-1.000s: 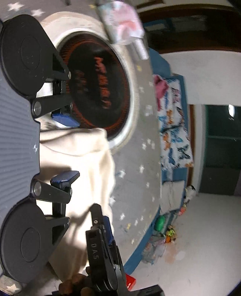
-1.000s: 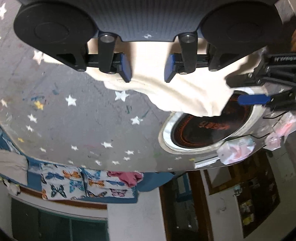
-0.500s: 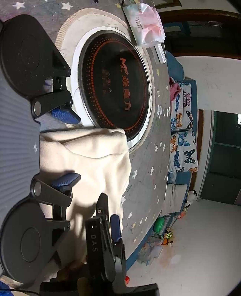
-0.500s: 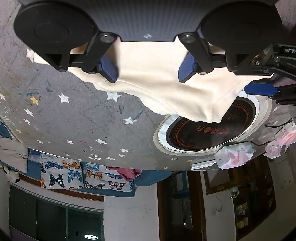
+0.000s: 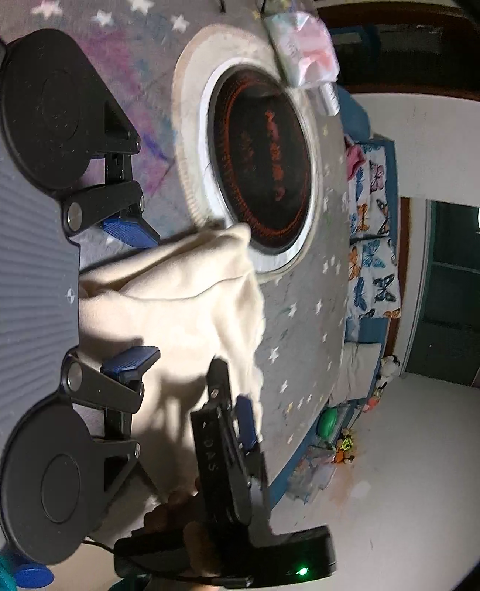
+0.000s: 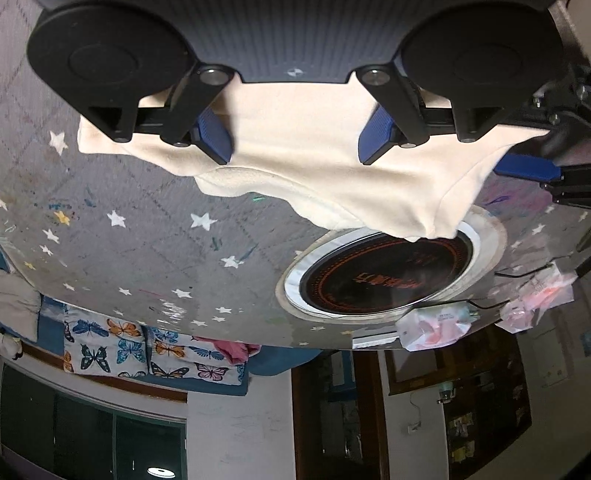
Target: Fold clothes
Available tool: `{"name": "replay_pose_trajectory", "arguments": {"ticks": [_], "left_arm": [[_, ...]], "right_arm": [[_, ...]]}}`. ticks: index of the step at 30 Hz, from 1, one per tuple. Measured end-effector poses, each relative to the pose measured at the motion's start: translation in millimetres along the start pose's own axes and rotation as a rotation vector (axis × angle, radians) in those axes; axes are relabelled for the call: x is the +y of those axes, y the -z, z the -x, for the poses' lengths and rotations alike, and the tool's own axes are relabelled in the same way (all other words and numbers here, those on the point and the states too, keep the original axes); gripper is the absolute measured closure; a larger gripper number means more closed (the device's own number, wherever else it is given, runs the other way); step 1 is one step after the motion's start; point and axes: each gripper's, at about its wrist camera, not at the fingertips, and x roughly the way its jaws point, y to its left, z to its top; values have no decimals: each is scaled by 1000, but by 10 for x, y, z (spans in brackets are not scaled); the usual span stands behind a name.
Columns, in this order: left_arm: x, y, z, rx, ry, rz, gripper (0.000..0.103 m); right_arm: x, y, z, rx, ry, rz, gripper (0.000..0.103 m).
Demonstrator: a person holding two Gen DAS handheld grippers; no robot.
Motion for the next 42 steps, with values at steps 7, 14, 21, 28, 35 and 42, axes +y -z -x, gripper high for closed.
{"name": "replay_pose_trajectory", "arguments": {"ticks": [7, 14, 21, 28, 35, 42], "left_arm": [[-61, -322, 19, -89, -2, -16, 42], [-121, -521, -460, -50, -36, -53, 56], [-129, -549, -833, 13, -86, -105, 54], [-97, -535, -908, 28, -96, -93, 52], [-158, -590, -831, 7, -104, -101, 53], [-181, -602, -947, 35, -123, -113, 48]], "right_arm": [[-133, -86, 85, -34, 28, -54, 21], [-333, -133, 30, -25, 88, -118, 20], [-476, -114, -116, 23, 147, -149, 15], [-473, -113, -152, 31, 176, -112, 12], [-492, -140, 7, -11, 273, -89, 12], [-606, -93, -62, 29, 305, -97, 12]]}}
